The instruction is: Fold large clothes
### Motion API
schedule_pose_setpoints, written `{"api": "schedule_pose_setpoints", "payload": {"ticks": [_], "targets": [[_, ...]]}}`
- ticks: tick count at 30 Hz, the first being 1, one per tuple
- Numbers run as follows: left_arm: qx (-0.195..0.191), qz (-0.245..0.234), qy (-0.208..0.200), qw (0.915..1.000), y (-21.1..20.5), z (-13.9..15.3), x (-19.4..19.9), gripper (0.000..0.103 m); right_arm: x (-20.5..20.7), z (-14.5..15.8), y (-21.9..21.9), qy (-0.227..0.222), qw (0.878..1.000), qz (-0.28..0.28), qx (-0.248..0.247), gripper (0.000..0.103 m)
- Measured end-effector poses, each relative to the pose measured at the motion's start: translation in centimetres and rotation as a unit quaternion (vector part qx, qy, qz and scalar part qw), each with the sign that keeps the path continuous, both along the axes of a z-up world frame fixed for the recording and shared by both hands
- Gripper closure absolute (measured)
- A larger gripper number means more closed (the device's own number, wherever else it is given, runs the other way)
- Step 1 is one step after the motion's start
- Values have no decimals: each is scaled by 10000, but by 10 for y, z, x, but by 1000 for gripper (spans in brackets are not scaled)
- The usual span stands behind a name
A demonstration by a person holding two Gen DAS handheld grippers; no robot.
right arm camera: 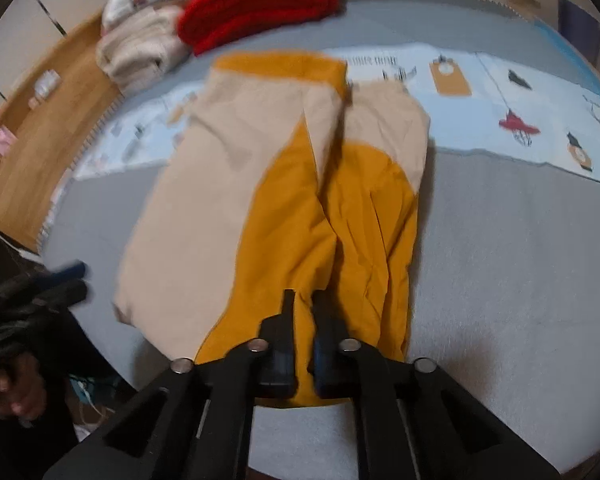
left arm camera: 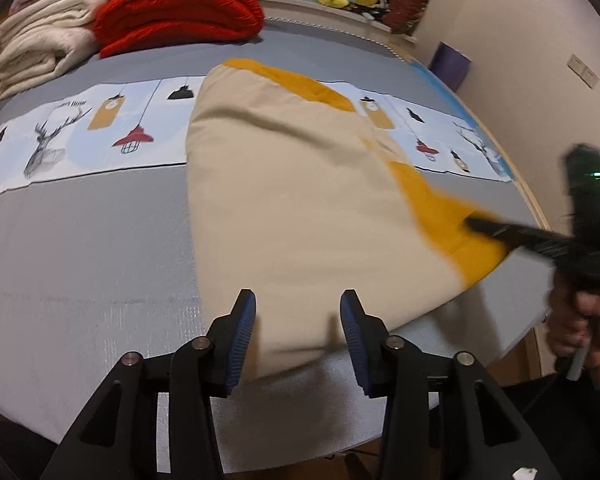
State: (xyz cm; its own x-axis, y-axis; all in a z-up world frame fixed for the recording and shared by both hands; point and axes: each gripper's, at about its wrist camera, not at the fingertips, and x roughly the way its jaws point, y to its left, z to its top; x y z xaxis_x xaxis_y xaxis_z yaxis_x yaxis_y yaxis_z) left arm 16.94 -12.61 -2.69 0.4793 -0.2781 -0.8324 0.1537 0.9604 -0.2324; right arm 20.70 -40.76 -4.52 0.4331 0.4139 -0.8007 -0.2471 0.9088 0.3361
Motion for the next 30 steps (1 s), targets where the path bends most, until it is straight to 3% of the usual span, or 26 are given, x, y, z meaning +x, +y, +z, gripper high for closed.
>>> {"api": "schedule_pose_setpoints", "payload": {"ticks": [2, 4, 6, 8, 10, 12, 13, 14, 17, 24, 28, 30], "targets": [[-60, 121, 50, 9999, 2, -2, 6, 62, -7, 27, -21, -521, 9976, -181, 424, 100], [-170, 211, 113, 9996, 2, -4, 13, 61, -9, 27, -38, -569, 9962, -510, 420, 100], [-293, 244, 218, 9990, 0, -8, 23, 60, -2, -5, -55, 69, 9954, -958, -41, 100], [-335, 215, 387, 9985, -6, -14, 30, 60, 2, -38, -65, 735, 9911, -1097, -167, 100], [-171, 79, 571, 9982, -14, -26, 37, 59, 1, -47, -67, 848, 9902, -1083, -237, 100], [409, -45, 789, 9960, -21, -49, 39, 53, -1, -54, -63, 913, 9899, -990, -439, 100], [459, -85, 1068, 9932, -20, -68, 39, 53, -4, -58, -62, 997, 9889, -981, -502, 100], [412, -59, 1240, 9914, -16, -80, 38, 52, -5, -65, -60, 1160, 9869, -967, -572, 100], [108, -42, 1222, 9924, -4, -84, 31, 49, 0, -82, -56, 1537, 9814, -875, -749, 100], [-10, -315, 1506, 9881, 7, -82, 30, 49, 3, -89, -45, 1657, 9780, -631, -1100, 98], [-390, -469, 1424, 9879, 17, -63, 34, 51, 6, -84, -47, 1562, 9804, -764, -931, 88], [-685, -436, 1375, 9872, 29, -56, 41, 50, 11, -79, -55, 1468, 9828, -992, -526, 69]]}}
